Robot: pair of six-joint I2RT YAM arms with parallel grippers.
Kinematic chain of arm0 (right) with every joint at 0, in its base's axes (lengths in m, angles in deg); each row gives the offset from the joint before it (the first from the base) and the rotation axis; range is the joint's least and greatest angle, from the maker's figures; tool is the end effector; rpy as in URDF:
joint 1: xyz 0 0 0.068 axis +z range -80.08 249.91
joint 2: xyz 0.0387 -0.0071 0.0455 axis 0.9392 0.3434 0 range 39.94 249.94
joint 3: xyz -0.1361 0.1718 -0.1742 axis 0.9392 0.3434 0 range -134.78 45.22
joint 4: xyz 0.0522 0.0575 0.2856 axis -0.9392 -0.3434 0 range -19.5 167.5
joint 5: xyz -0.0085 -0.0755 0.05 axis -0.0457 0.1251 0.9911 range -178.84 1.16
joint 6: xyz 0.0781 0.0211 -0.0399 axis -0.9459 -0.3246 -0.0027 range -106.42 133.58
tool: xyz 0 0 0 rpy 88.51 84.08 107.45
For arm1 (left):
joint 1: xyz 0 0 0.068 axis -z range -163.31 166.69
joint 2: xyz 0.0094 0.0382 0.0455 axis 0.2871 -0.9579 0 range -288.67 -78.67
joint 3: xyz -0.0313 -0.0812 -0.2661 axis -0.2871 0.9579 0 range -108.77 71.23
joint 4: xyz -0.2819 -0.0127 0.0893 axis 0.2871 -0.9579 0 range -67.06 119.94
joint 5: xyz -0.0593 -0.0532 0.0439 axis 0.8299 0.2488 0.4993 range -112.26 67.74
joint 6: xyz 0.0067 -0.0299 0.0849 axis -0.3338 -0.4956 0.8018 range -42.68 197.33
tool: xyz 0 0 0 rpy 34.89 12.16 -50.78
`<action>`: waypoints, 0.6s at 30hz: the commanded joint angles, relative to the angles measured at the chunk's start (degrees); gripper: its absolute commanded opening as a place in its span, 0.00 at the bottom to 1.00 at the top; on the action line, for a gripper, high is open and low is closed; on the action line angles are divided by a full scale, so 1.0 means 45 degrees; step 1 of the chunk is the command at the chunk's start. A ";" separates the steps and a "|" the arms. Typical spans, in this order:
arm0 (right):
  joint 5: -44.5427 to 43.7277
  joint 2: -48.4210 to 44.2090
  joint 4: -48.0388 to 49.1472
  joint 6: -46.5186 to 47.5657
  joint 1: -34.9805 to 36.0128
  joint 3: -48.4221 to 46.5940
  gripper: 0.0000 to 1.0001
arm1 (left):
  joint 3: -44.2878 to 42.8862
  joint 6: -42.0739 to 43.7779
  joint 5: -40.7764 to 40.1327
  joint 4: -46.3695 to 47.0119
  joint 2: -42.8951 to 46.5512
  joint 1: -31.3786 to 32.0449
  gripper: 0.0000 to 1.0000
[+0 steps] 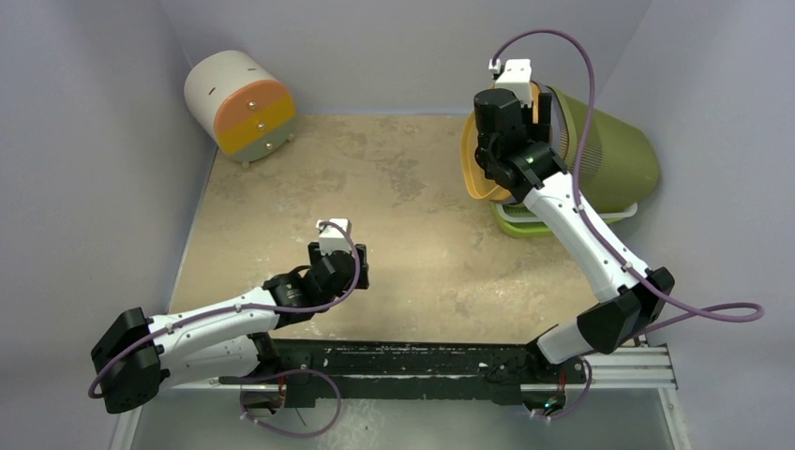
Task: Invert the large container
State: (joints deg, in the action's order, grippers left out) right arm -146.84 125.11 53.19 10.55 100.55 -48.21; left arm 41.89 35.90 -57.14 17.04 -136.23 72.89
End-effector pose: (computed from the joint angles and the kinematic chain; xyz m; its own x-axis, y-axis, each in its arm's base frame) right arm 0.3613 0.1344 0.4515 -0.2149 -0.0949 -0.9720 0.4432 0.8774 -0.1836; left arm 0.1809 -0.1875 0.1701 -0.5668 -0.1289 -0.8137 0.0896 0.9722 -0.2164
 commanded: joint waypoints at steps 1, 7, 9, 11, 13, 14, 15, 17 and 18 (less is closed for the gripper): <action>-0.0396 0.0039 0.0905 0.0184 0.0029 0.0019 0.76 | 0.0120 -0.0265 -0.0064 0.0493 0.0232 -0.0076 0.71; -0.1318 0.0284 0.0972 0.0294 0.0022 0.0077 0.68 | 0.0271 -0.0315 -0.0082 0.0440 0.0408 -0.0070 0.71; -0.1767 0.0348 0.1020 0.0301 0.0029 0.0106 0.68 | 0.0359 -0.0332 -0.0083 0.0438 0.0535 -0.0071 0.71; -0.1994 0.0354 0.1174 0.0330 0.0023 0.0183 0.68 | 0.0442 -0.0368 -0.0100 0.0446 0.0639 -0.0073 0.71; -0.2285 0.0371 0.1480 0.0501 0.0014 0.0341 0.68 | 0.0502 -0.0384 -0.0094 0.0413 0.0676 -0.0068 0.71; -0.2368 0.0388 0.1607 0.0605 0.0012 0.0397 0.68 | 0.0505 -0.0398 -0.0084 0.0398 0.0701 -0.0080 0.71; -0.2449 0.0405 0.1728 0.0694 0.0010 0.0457 0.67 | 0.0532 -0.0402 -0.0083 0.0379 0.0713 -0.0070 0.71; -0.2684 0.0472 0.1967 0.0918 0.0002 0.0540 0.62 | 0.0570 -0.0403 -0.0078 0.0340 0.0772 -0.0068 0.71; -0.2798 0.0504 0.2130 0.1067 -0.0009 0.0605 0.57 | 0.0581 -0.0403 -0.0077 0.0316 0.0820 -0.0068 0.71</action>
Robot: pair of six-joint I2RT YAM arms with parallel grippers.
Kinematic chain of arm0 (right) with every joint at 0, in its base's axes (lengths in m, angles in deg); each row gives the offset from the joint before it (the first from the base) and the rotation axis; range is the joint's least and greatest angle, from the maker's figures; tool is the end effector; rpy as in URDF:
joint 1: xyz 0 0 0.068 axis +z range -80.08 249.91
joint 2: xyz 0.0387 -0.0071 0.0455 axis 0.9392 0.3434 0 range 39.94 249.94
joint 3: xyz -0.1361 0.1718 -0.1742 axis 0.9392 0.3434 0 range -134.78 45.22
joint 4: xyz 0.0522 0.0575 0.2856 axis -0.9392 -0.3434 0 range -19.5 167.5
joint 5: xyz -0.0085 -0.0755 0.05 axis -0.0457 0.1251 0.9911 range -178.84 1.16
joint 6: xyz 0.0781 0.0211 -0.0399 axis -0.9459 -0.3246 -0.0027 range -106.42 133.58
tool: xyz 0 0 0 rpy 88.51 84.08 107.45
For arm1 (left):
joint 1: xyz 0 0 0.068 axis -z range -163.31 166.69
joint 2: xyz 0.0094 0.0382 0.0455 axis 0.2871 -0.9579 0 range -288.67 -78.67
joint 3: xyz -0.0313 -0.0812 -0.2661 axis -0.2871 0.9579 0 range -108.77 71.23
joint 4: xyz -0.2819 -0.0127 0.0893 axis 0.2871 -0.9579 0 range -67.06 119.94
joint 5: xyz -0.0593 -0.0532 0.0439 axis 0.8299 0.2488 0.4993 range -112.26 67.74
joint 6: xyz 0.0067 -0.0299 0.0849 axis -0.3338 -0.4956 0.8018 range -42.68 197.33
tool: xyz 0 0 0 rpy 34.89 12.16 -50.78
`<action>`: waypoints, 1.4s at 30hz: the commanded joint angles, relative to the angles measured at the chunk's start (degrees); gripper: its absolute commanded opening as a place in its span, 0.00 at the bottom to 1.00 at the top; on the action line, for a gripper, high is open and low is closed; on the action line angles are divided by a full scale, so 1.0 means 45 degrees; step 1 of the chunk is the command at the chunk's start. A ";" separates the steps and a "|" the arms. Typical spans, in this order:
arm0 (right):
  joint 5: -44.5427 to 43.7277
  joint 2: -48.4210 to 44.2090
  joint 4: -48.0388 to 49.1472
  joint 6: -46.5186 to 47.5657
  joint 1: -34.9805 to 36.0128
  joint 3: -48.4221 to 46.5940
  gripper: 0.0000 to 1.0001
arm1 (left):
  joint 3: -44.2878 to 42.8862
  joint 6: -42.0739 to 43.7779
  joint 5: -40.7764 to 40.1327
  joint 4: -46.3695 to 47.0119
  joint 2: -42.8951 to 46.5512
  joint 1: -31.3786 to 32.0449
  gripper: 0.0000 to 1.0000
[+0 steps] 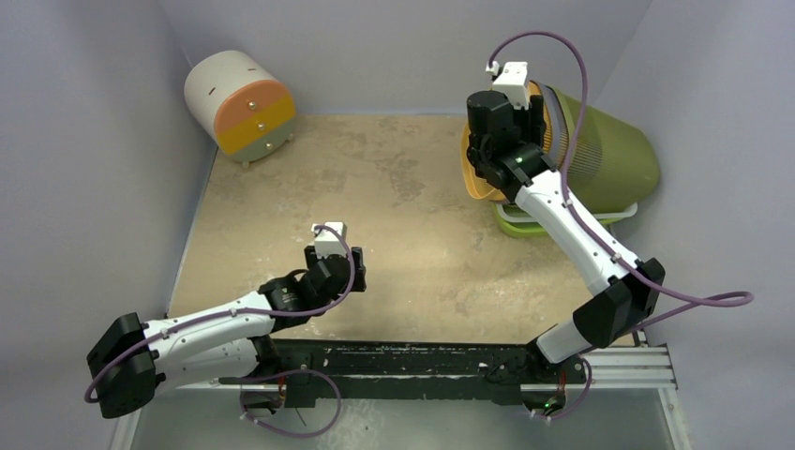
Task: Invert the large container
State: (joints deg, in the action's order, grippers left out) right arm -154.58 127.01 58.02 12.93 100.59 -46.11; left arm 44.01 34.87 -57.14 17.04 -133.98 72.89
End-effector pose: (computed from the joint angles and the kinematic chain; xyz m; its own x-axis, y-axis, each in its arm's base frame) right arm 0.3694 0.1336 0.4372 -0.2197 -0.1251 -0.9675 0.5495 0.8036 -0.2287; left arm 0.1762 -0.1805 0.1650 -0.5673 -0.1479 -0.8101 0.0797 0.9693 -0.2327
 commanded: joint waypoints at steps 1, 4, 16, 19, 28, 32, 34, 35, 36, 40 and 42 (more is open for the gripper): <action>-0.1198 0.0097 0.1250 0.0817 -0.0039 0.0220 0.52 | 0.0145 -0.0174 -0.0082 0.0296 0.0360 -0.0071 0.71; -0.1470 0.0076 0.1971 0.1476 -0.0074 0.0457 0.31 | 0.0196 -0.0193 -0.0112 0.0195 0.0479 -0.0073 0.71; -0.1021 -0.0668 0.4486 0.3476 0.0027 0.1001 0.00 | 0.0449 -0.0311 -0.0253 0.0064 0.0737 -0.0069 0.71; -0.0628 -0.0864 0.4340 0.3553 0.0560 0.0723 0.00 | 0.0460 -0.0293 -0.0241 0.0160 0.0676 -0.0071 0.71; -0.1800 -0.0582 0.7346 0.7269 0.2761 -0.0285 0.00 | 0.0576 -0.0386 -0.0122 0.0570 0.0432 -0.0078 0.70; -0.2029 -0.0496 0.7593 0.7676 0.2858 -0.0380 0.00 | 0.0706 -0.0420 -0.0102 0.0624 0.0602 -0.0068 0.70; -0.2169 -0.0605 0.8543 0.8645 0.2858 -0.0046 0.00 | 0.0762 -0.0428 -0.0120 0.0557 0.0714 -0.0068 0.70; -0.2253 -0.0702 0.9376 0.9363 0.2862 0.0214 0.00 | 0.0791 -0.0443 -0.0121 0.0541 0.0780 -0.0068 0.70; -0.2314 -0.0835 1.0440 1.0048 0.2852 0.0597 0.00 | 0.0837 -0.0447 -0.0122 0.0526 0.0842 -0.0068 0.70; -0.2653 -0.1113 1.3982 1.2794 0.2851 0.1306 0.00 | 0.1069 -0.0494 -0.0165 0.0758 0.1031 -0.0071 0.70; -0.2809 -0.1054 1.5045 1.3829 0.2852 0.1210 0.00 | 0.1239 -0.0511 -0.0153 0.1126 0.0993 -0.0078 0.70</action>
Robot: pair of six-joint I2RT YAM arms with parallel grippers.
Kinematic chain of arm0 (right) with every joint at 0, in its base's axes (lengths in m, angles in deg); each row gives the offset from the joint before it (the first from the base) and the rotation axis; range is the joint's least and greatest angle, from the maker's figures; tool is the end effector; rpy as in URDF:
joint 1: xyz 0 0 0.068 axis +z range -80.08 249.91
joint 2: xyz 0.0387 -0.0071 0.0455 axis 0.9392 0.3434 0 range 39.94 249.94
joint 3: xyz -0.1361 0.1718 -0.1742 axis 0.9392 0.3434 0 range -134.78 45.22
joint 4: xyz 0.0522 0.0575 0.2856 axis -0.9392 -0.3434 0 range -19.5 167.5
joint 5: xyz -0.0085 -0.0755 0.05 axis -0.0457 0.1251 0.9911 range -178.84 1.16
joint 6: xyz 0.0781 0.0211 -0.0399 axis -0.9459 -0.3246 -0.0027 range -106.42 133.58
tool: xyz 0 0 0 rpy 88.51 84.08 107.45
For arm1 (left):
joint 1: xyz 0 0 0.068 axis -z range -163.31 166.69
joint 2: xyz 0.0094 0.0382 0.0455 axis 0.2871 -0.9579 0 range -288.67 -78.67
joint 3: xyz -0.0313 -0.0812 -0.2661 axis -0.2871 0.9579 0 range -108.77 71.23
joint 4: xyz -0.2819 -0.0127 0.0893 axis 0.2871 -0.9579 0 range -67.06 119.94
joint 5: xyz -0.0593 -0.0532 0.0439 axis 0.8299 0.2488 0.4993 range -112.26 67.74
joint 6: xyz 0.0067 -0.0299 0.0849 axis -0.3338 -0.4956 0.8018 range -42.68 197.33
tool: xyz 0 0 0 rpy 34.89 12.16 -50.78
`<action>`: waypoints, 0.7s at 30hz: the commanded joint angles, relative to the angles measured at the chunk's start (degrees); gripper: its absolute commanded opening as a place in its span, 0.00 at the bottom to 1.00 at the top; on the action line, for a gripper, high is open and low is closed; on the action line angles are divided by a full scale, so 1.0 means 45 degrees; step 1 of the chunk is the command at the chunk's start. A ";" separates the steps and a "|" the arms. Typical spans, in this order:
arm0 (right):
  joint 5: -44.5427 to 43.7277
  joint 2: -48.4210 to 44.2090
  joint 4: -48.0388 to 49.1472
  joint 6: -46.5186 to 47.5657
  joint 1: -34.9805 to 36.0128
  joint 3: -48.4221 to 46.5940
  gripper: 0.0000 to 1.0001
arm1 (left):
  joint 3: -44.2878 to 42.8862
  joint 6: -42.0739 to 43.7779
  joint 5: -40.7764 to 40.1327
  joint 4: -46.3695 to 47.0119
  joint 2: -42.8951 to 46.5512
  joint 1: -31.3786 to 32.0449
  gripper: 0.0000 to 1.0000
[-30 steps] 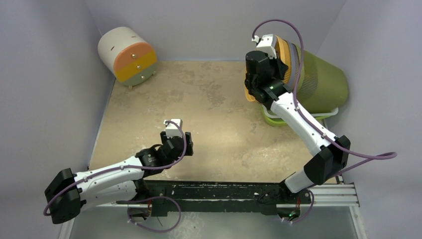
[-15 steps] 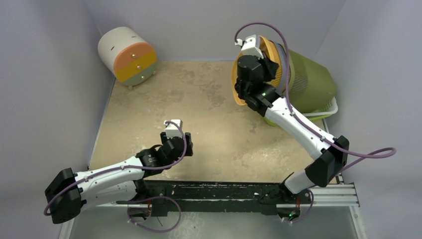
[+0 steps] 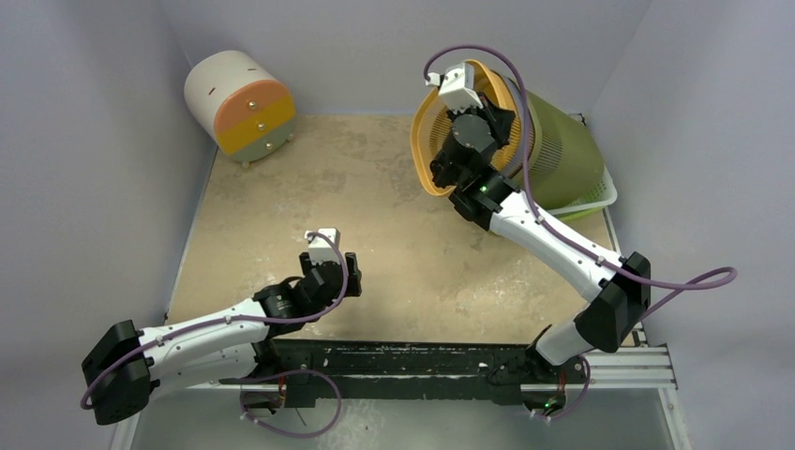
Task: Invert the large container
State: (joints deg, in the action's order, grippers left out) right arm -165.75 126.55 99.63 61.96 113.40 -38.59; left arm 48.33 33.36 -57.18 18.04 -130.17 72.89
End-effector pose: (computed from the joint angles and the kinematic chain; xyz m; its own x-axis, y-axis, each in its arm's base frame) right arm 0.3263 0.2012 0.4612 -0.2226 -0.4446 -0.8676 0.5190 0.6993 -0.4915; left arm 0.1682 -0.1684 0.1527 -0.5650 -0.1792 -0.8054 0.0655 0.9633 -0.2603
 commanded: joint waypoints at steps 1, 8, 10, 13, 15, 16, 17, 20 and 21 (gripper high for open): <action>-0.0407 -0.0873 0.6065 0.3257 0.0005 -0.0626 0.00 | 0.0326 -0.0189 -0.0101 0.1057 0.0090 -0.0069 0.70; -0.0243 -0.0765 0.9170 0.6172 0.0161 -0.1386 0.00 | 0.0561 -0.0263 0.0063 0.1630 -0.0200 -0.0069 0.70; -0.0150 -0.0787 0.9802 0.6823 0.0161 -0.1420 0.00 | 0.0647 -0.0299 0.0080 0.1729 -0.0180 -0.0074 0.70; -0.0033 -0.0935 0.9883 0.6649 0.0171 -0.1420 0.00 | 0.0716 -0.0310 0.0064 0.1765 -0.0175 -0.0073 0.70; -0.0003 -0.1062 0.9522 0.6181 0.0226 -0.1555 0.00 | 0.0712 -0.0298 0.0064 0.1766 -0.0197 -0.0071 0.70; 0.0041 -0.1148 0.9106 0.5784 0.0281 -0.1686 0.00 | 0.0671 -0.0280 0.0064 0.1749 -0.0227 -0.0073 0.70; 0.0125 -0.1232 0.8520 0.5254 0.0337 -0.1900 0.00 | 0.0642 -0.0285 0.0047 0.1715 -0.0216 -0.0074 0.70; 0.0526 -0.1518 0.4727 0.2409 0.0465 -0.3094 0.00 | 0.0455 -0.0224 0.0015 0.1577 -0.0205 -0.0069 0.70; 0.0788 -0.1605 0.2994 0.1084 0.0490 -0.3631 0.00 | 0.0404 -0.0207 0.0007 0.1548 -0.0196 -0.0073 0.70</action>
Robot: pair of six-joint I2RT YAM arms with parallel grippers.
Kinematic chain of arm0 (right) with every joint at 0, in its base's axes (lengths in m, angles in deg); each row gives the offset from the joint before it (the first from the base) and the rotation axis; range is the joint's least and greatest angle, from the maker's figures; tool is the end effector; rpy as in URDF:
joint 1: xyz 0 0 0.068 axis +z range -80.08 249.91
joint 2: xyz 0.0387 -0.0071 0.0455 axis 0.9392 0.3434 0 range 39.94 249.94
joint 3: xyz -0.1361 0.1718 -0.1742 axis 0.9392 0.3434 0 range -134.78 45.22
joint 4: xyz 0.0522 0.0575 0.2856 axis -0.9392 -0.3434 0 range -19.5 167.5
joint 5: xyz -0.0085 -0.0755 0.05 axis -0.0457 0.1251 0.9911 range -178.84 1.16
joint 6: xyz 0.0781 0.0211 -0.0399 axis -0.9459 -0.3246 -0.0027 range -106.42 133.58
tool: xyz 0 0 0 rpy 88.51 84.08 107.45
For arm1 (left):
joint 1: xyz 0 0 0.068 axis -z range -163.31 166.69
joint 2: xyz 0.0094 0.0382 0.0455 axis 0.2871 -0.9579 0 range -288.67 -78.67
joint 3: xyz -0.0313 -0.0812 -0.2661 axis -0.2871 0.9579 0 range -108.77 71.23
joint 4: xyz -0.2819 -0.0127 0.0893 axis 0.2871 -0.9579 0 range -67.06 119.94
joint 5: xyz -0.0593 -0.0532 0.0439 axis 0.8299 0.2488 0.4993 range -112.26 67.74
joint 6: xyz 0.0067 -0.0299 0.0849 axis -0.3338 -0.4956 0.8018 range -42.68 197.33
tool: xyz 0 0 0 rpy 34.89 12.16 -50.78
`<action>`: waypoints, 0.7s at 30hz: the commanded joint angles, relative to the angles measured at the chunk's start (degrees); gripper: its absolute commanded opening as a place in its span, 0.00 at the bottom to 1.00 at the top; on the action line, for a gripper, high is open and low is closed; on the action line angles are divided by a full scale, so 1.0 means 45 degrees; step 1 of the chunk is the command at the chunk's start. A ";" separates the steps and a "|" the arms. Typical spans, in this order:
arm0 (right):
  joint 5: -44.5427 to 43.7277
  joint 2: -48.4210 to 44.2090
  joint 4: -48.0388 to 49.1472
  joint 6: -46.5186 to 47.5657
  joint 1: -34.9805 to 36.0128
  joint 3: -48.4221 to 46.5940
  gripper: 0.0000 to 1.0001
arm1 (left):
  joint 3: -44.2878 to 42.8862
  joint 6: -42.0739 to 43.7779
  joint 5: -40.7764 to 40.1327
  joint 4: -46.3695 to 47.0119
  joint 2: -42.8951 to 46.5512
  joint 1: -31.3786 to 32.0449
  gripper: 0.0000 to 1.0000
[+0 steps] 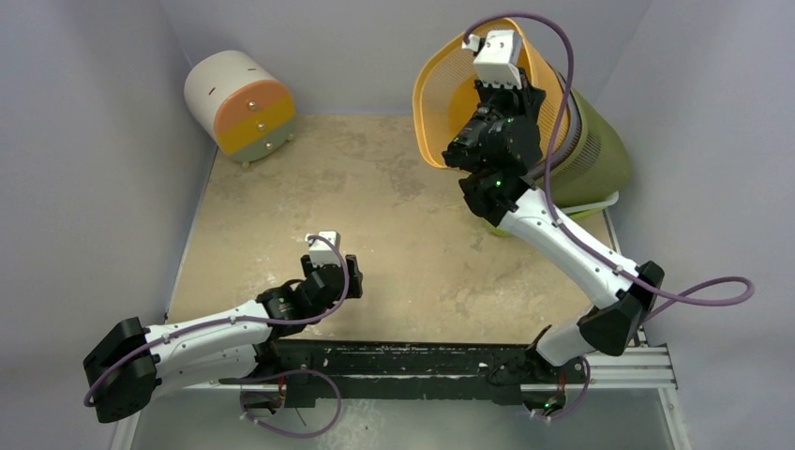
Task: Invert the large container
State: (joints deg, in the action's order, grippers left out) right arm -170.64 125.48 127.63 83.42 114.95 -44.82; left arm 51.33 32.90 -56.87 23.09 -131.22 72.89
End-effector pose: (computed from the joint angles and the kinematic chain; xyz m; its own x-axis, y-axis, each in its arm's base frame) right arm 0.2857 0.1731 0.5358 -0.0868 -0.2766 -0.9571 0.6458 0.7158 -0.2655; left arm 0.1674 -0.1680 0.1382 -0.5608 -0.1978 -0.8040 0.0668 0.9571 -0.2821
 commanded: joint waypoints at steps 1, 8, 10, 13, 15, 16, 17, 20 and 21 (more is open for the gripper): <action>0.2195 -0.1403 -0.4973 -0.5059 0.0175 -0.2881 0.00 | -0.0359 -0.0096 -0.0063 0.0387 0.0038 -0.0072 0.70; 0.4194 -0.1438 -0.9981 -0.9257 0.0215 -0.5182 0.00 | -0.1139 0.0090 -0.0548 -0.0632 0.0248 -0.0069 0.70; 0.4431 -0.1566 -0.9960 -0.9349 0.0288 -0.5247 0.00 | -0.1518 0.0244 -0.0762 -0.1127 0.0485 -0.0068 0.69; 0.5044 -0.1743 -1.0398 -0.9840 0.0383 -0.5643 0.00 | -0.2053 0.0511 -0.1093 -0.1810 0.0858 -0.0068 0.69; 0.5551 -0.1879 -1.0697 -1.0266 0.0402 -0.5898 0.00 | -0.2443 0.0619 -0.1376 -0.2320 0.1026 -0.0071 0.69; 0.5862 -0.1953 -1.0887 -1.0484 0.0402 -0.6000 0.00 | -0.2627 0.0651 -0.1533 -0.2620 0.1124 -0.0081 0.69; 0.6240 -0.2013 -1.1125 -1.0773 0.0402 -0.6106 0.00 | -0.2838 0.0668 -0.1714 -0.2931 0.1229 -0.0070 0.69; 0.7109 -0.2139 -1.1680 -1.1444 0.0402 -0.6238 0.00 | -0.3543 0.0463 -0.2547 -0.3956 0.1721 -0.0068 0.68; 0.7273 -0.2151 -1.1747 -1.1547 0.0402 -0.6241 0.00 | -0.3800 0.0315 -0.2885 -0.4318 0.1965 -0.0068 0.68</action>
State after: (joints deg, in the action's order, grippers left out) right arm -146.97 119.84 71.53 37.80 116.79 -68.47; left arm 39.70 34.56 -62.99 10.35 -125.78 72.89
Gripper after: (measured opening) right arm 0.062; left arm 0.688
